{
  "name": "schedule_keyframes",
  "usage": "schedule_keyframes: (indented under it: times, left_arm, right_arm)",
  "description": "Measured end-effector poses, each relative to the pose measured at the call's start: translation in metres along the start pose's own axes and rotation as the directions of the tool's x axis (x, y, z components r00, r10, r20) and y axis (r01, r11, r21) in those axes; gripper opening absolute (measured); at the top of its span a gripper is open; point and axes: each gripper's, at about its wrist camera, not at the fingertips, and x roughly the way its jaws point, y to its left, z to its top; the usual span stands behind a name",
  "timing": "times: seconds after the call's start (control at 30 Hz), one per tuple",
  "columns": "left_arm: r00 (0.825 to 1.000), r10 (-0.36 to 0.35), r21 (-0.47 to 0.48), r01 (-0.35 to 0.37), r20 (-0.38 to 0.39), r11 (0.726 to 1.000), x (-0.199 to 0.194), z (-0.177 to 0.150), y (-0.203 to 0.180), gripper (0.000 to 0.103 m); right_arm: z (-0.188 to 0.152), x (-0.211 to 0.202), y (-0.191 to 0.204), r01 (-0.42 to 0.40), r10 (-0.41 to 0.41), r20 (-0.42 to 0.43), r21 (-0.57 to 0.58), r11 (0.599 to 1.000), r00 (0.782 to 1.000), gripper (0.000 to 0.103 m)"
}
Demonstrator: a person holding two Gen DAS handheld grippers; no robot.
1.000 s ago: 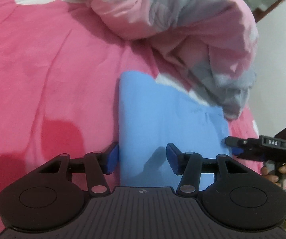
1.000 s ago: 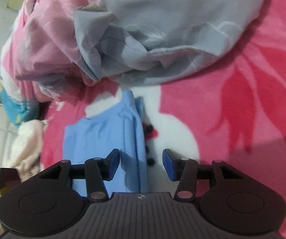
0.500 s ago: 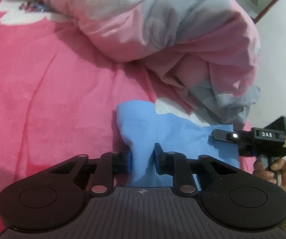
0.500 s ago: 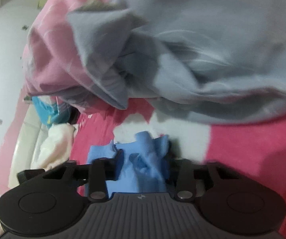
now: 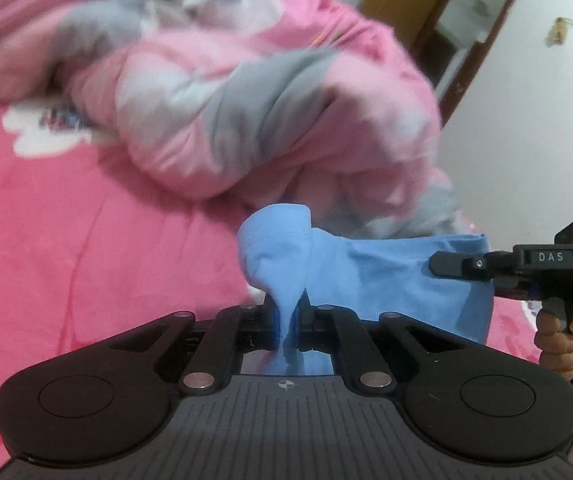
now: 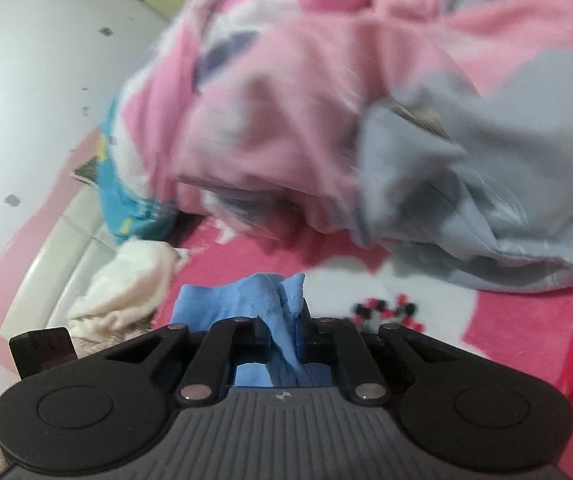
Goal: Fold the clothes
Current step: 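Close both grippers on the end of the folded shirt, then lift the folded blue shirt with both grippers and carry it across the bed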
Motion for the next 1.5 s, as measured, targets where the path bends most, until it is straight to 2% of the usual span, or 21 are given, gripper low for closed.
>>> schedule_keyframes:
  times: [0.13, 0.37, 0.57, 0.63, 0.87, 1.1, 1.33, 1.43, 1.5]
  left_arm:
    - [0.997, 0.006, 0.024, -0.008, 0.078, 1.000, -0.040, -0.002, -0.025, 0.004]
    - [0.983, -0.006, 0.000, 0.006, 0.183, 1.000, -0.125, -0.010, -0.062, 0.004]
    - [0.972, -0.069, 0.032, 0.064, 0.223, 0.997, -0.192, -0.023, -0.093, 0.004]
    - [0.968, -0.112, 0.035, 0.107, 0.224, 0.994, -0.214, -0.026, -0.105, 0.004]
    - [0.951, -0.262, 0.053, 0.257, 0.166, 0.965, -0.288, -0.021, -0.158, 0.004]
    - [0.905, -0.419, 0.083, 0.413, 0.071, 0.907, -0.334, -0.030, -0.222, 0.004]
    - [0.862, -0.506, 0.074, 0.508, -0.039, 0.858, -0.330, -0.061, -0.267, 0.004]
    - [0.848, -0.525, 0.059, 0.529, -0.066, 0.847, -0.319, -0.074, -0.285, 0.004]
    - [0.843, -0.531, 0.048, 0.536, -0.079, 0.843, -0.312, -0.084, -0.295, 0.004]
  right_arm:
    - [-0.010, -0.038, 0.029, -0.034, 0.036, 0.064, -0.029, 0.999, 0.997, 0.010]
    - [-0.040, -0.113, 0.086, -0.072, 0.080, 0.154, -0.060, 0.996, 0.985, 0.010]
    - [-0.078, -0.190, 0.139, -0.059, 0.075, 0.245, -0.075, 0.995, 0.966, 0.010]
    - [-0.092, -0.214, 0.157, -0.048, 0.065, 0.277, -0.068, 0.997, 0.959, 0.010]
    - [-0.140, -0.321, 0.234, 0.056, -0.056, 0.373, 0.012, 0.998, 0.926, 0.010]
    - [-0.190, -0.428, 0.279, 0.184, -0.213, 0.438, 0.109, 0.977, 0.873, 0.010]
    - [-0.228, -0.510, 0.290, 0.323, -0.366, 0.431, 0.172, 0.931, 0.825, 0.010]
    - [-0.230, -0.531, 0.279, 0.352, -0.393, 0.422, 0.175, 0.919, 0.817, 0.009]
    - [-0.228, -0.544, 0.264, 0.351, -0.392, 0.416, 0.176, 0.920, 0.820, 0.010]
